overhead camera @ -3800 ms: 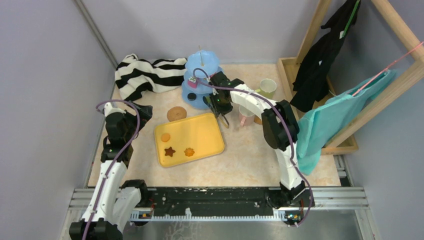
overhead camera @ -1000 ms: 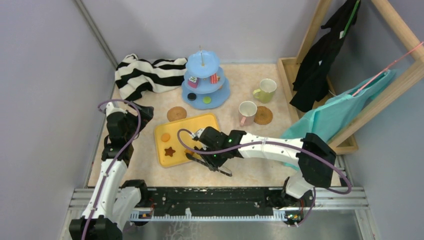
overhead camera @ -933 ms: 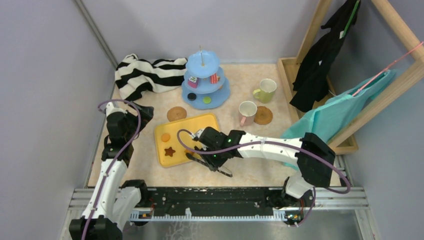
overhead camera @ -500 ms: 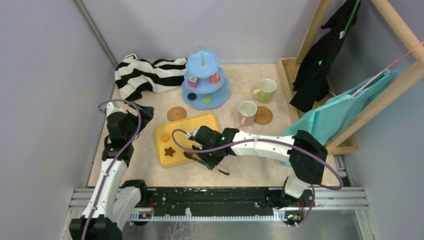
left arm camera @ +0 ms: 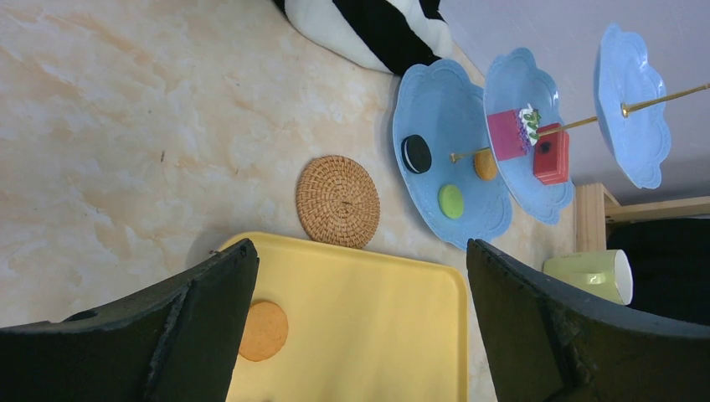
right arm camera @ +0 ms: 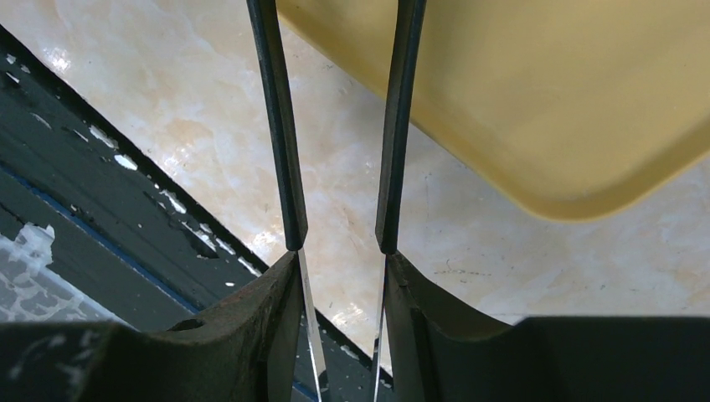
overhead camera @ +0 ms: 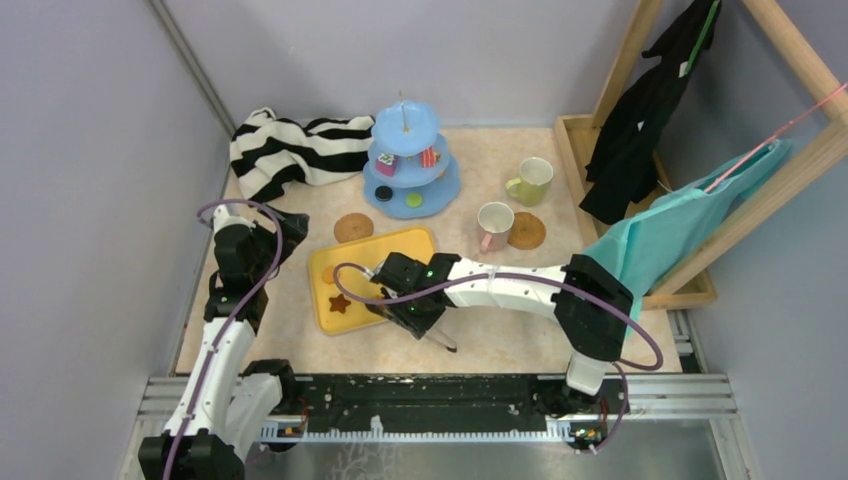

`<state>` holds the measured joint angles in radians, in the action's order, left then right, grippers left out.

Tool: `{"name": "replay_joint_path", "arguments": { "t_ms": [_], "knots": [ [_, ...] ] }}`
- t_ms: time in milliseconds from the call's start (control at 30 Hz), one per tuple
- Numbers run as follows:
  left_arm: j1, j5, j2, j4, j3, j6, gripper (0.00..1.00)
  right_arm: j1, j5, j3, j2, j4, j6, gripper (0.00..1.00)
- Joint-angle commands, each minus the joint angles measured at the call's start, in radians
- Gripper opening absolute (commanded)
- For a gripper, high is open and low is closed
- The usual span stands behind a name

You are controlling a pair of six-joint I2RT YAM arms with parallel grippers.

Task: Serve the afternoon tea
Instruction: Pick up the desert from the tray.

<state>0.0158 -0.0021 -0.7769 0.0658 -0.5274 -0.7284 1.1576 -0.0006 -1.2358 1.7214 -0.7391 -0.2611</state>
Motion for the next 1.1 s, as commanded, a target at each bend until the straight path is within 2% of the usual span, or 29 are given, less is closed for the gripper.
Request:
{"name": "replay_joint_path", "arguments": {
  "t_ms": [0,767,1067],
  "knots": [
    [0.005,0.012,0.01,-0.034,0.01,-0.002,0.99,0.018,0.02,-0.076,0.015,-0.023,0.021,0.38],
    [0.005,0.017,0.011,-0.04,0.018,-0.007,0.99,0.034,0.075,-0.168,0.1,-0.104,0.055,0.38],
    [0.006,0.016,0.013,-0.04,0.017,-0.006,0.99,0.036,0.098,-0.183,0.111,-0.115,0.054,0.16]
  ]
}}
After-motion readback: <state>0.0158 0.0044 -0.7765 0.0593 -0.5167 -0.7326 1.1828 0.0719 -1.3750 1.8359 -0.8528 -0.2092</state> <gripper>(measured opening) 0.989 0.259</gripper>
